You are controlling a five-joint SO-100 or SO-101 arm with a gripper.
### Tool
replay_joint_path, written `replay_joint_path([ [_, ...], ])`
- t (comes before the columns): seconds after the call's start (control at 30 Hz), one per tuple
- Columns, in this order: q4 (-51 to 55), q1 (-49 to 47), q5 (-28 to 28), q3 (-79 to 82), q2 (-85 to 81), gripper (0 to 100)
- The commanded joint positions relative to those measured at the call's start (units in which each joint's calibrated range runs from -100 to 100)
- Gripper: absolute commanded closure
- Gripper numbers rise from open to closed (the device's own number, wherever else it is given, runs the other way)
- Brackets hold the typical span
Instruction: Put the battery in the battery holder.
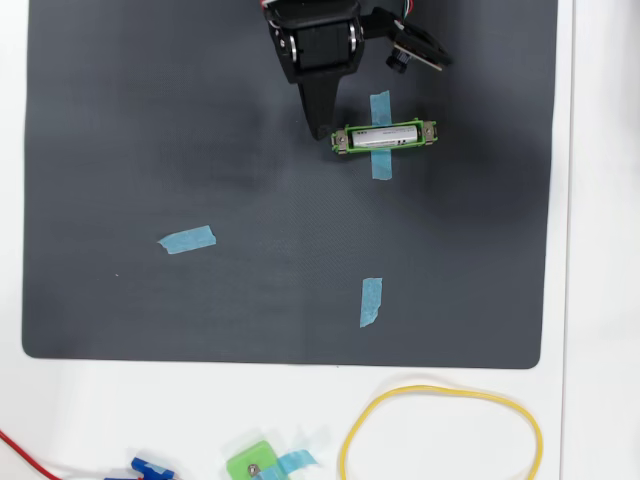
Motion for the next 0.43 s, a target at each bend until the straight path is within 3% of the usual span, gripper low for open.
replay_joint_path([
  [0.0, -0.11, 0.44, -0.33, 0.45, -0.34, 100],
  [0.4, 0.15, 0.55, -0.33, 0.45, -0.34, 100],
])
